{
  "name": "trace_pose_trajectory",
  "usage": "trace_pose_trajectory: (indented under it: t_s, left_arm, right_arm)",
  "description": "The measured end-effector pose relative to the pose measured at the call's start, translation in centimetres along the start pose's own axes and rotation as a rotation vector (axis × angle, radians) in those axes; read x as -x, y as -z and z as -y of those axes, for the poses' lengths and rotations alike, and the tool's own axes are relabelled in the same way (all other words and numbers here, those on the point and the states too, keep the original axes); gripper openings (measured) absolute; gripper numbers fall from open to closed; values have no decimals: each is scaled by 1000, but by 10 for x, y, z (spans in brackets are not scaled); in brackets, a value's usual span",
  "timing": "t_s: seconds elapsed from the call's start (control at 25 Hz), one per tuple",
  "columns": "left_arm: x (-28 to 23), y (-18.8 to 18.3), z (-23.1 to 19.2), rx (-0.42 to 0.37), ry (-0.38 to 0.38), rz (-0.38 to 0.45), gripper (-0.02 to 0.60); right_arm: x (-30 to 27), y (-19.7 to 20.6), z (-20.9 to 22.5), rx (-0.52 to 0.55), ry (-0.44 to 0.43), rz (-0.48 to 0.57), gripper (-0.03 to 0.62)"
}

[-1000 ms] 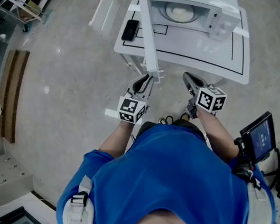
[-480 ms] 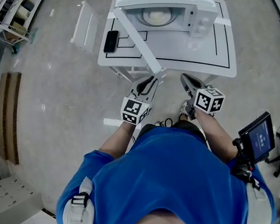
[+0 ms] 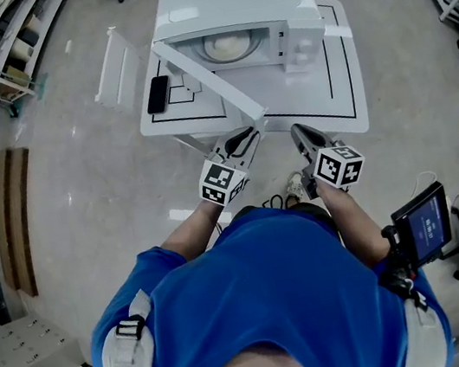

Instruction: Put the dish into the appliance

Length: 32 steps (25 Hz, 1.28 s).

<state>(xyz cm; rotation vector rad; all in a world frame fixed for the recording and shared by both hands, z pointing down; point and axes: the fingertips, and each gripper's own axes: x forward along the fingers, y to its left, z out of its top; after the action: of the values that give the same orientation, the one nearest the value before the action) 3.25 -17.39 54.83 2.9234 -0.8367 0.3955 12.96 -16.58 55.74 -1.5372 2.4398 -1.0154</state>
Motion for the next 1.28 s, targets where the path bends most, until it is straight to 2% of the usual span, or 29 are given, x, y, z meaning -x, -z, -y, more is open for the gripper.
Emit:
trace_pose_trajectory:
  t_s: [0.4,0.72,1.28]
  left_arm:
    - [-63,-23,-16,-11,-9,9,58]
    - [-100,-37,-34,-7,-50,16,58]
    - [-157,-52,-66,36,-105,-1,58]
  right_arm:
    - [-5,-35,41,3,7,14,2]
    - [-14,-58,68,2,6,22,2]
    - [-28,-87,100,-7,-5,25,2]
